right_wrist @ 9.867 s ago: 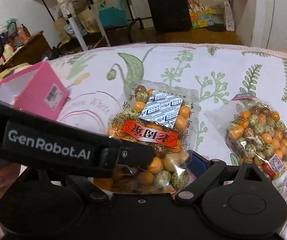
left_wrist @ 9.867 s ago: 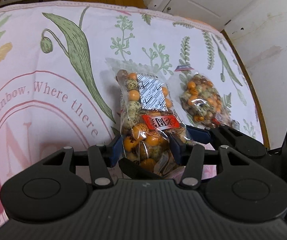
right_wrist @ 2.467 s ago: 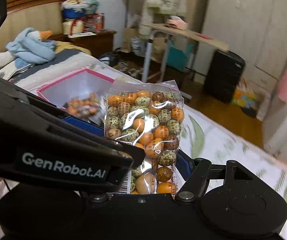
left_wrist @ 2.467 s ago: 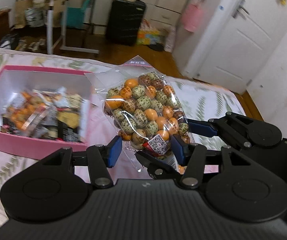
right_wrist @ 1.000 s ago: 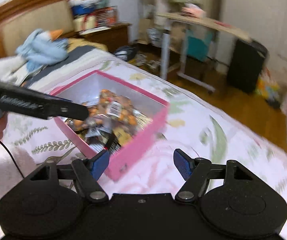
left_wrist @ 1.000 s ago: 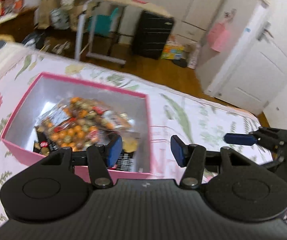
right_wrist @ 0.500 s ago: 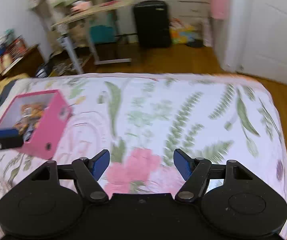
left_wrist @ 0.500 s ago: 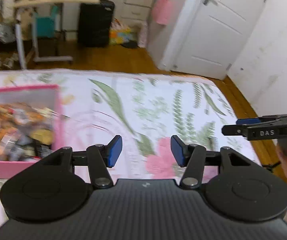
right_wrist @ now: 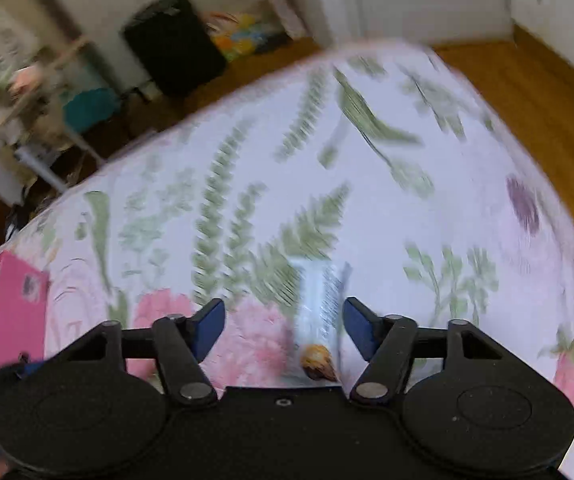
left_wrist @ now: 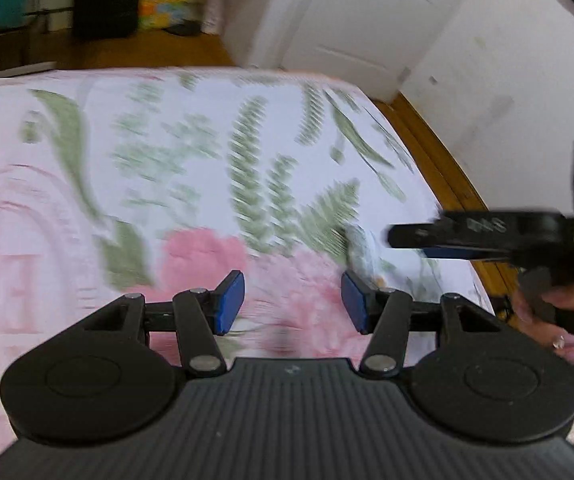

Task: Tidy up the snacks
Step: 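Grasp the white wafer bar with the right tool while the left tool grips it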

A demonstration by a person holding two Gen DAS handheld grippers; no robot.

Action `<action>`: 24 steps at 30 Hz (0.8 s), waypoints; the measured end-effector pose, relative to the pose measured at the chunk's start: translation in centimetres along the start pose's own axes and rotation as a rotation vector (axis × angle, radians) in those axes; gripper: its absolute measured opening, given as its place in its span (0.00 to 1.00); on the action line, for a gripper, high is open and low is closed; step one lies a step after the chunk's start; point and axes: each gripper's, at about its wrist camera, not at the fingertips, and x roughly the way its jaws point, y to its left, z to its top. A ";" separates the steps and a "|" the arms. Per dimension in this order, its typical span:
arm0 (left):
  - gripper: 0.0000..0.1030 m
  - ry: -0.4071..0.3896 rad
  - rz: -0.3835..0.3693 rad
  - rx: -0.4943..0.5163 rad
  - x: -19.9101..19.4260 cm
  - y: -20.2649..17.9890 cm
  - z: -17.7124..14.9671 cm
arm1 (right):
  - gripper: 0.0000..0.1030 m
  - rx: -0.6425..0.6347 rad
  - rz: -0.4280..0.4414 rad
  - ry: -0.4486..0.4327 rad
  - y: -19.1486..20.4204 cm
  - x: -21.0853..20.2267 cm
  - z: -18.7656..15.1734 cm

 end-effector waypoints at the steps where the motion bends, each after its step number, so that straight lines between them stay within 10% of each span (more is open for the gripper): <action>1: 0.50 0.013 -0.017 0.014 1.3 -0.7 -0.3 | 0.62 0.017 0.002 0.018 -0.5 0.7 0.0; 14: 0.50 0.073 -0.078 0.114 11.2 -6.7 -2.0 | 0.54 0.103 -0.024 0.097 -2.7 4.4 0.3; 18: 0.34 0.074 -0.059 0.132 12.3 -6.9 -2.5 | 0.32 0.135 0.067 0.122 -3.1 5.0 0.4; 24: 0.30 0.111 -0.074 0.085 11.7 -6.1 -2.5 | 0.30 0.127 0.106 0.148 -2.5 4.6 -0.3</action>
